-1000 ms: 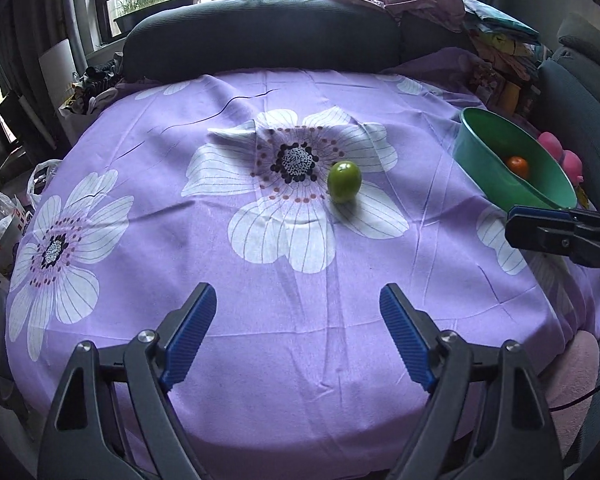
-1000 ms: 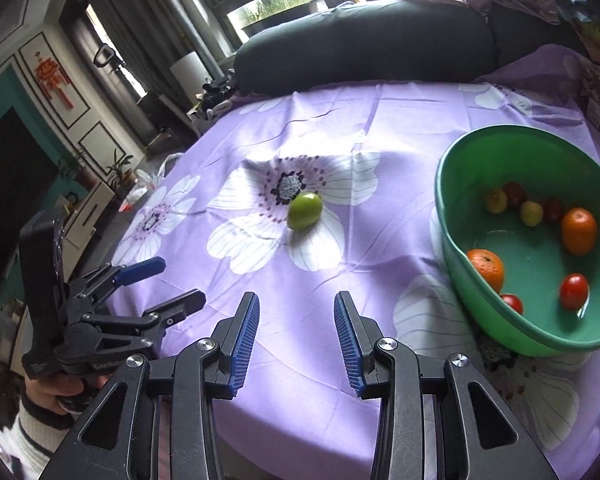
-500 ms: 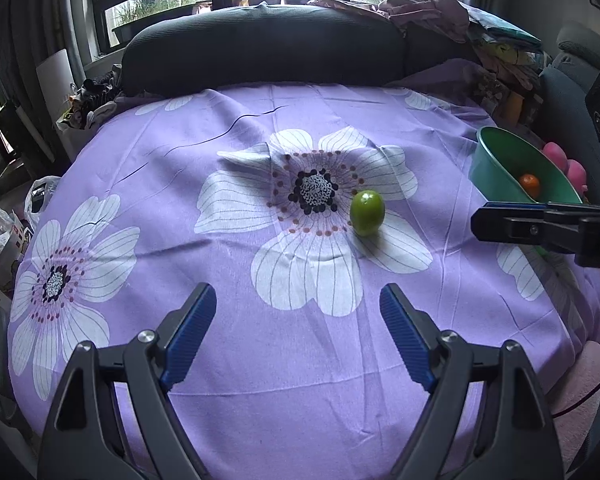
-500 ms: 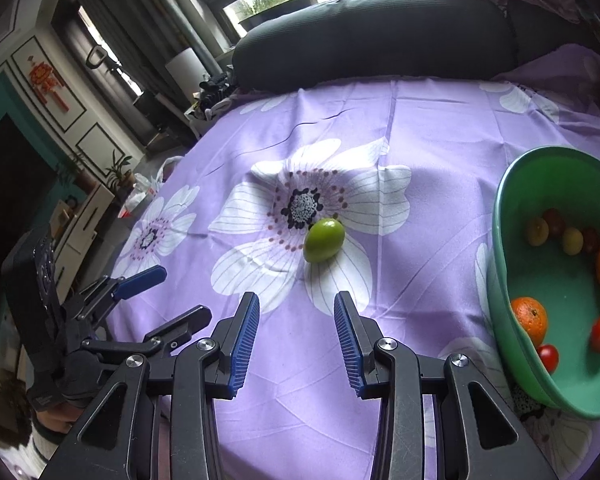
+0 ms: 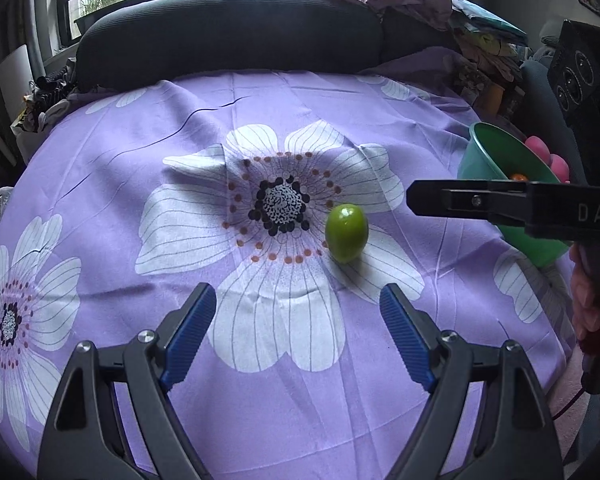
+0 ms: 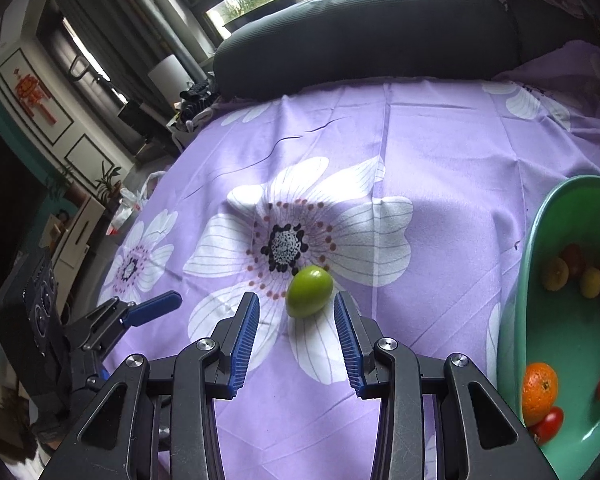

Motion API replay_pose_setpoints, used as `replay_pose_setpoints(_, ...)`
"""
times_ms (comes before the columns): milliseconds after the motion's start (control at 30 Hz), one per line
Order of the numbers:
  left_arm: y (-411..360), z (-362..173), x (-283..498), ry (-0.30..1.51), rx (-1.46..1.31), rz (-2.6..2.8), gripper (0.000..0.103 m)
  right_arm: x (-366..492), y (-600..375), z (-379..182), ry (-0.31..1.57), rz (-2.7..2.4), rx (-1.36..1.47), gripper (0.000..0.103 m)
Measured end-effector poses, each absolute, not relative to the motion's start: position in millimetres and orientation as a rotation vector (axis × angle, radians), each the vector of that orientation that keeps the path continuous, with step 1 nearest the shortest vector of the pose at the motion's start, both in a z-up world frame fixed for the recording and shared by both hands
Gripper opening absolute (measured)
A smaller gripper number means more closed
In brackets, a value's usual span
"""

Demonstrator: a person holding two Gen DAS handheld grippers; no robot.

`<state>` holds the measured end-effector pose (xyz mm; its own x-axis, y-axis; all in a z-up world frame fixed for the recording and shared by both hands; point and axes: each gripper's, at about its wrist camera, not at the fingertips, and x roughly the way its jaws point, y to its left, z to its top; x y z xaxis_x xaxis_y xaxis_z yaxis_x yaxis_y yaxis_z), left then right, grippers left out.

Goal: Organize fruits
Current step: 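Move the right gripper toward the green fruit on the cloth, then close the right gripper around the green fruit and lift it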

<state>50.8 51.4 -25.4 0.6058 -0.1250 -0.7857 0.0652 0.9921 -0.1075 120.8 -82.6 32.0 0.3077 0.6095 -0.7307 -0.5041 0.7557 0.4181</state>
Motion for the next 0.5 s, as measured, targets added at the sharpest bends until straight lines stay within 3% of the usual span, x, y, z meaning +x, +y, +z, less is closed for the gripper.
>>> replay_pose_setpoints(400, 33.0, -43.9, 105.3, 1.023, -0.106, -0.223, 0.082, 155.4, -64.2, -3.5, 1.15, 0.75, 0.192, 0.039)
replay_pose_setpoints(500, 31.1, -51.3, 114.4, 1.05, -0.114, -0.225, 0.072, 159.3, -58.4, -11.3, 1.182, 0.762, 0.208, 0.039)
